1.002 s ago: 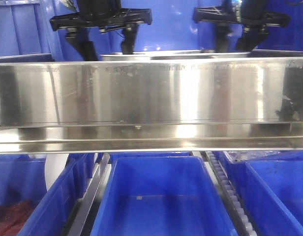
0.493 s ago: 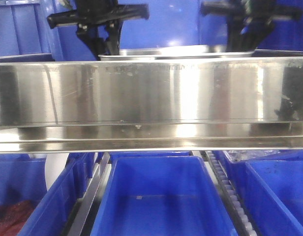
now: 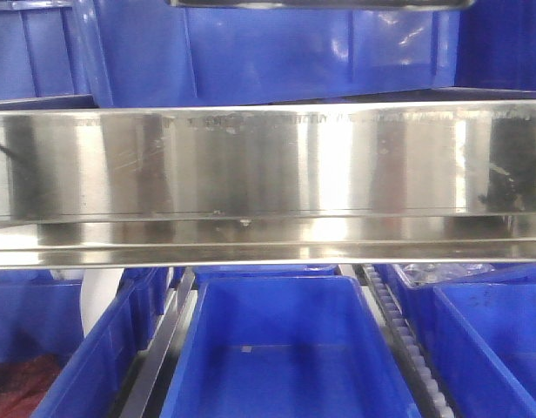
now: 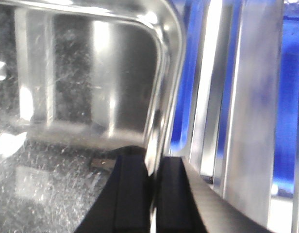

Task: Stack silver trays without gaps
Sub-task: 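Lift the silver tray off the shelf with both grippers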

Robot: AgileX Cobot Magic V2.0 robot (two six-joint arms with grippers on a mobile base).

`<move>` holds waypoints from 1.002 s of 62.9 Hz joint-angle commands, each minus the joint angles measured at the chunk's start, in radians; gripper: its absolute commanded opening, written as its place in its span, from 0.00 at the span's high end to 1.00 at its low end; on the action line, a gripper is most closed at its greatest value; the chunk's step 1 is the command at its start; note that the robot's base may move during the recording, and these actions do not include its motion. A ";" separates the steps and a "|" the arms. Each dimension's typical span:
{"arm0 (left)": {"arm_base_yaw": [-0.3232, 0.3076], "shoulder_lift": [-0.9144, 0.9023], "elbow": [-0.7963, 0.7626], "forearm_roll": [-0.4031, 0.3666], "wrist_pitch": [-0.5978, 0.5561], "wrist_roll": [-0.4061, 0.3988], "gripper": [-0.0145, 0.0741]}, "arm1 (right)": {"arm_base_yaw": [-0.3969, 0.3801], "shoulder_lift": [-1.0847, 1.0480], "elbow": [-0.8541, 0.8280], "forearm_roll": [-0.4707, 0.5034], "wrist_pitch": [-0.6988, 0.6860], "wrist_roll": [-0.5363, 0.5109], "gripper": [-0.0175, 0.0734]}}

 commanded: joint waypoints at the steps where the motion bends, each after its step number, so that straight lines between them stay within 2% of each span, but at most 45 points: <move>1: -0.018 -0.086 0.063 0.037 0.062 0.028 0.88 | 0.022 -0.080 0.017 -0.032 -0.029 0.002 0.74; 18: -0.047 -0.185 0.230 0.017 0.062 0.021 0.88 | 0.172 -0.152 0.098 -0.206 0.000 0.126 0.74; 31: -0.074 -0.268 0.246 0.026 0.062 0.019 0.88 | 0.254 -0.181 0.100 -0.217 0.001 0.163 0.74; 52: -0.114 -0.364 0.246 0.031 0.062 0.002 0.88 | 0.281 -0.259 0.098 -0.216 0.014 0.198 0.74; 63: -0.138 -0.354 0.247 0.063 0.062 0.002 0.88 | 0.281 -0.292 0.098 -0.216 0.015 0.198 0.74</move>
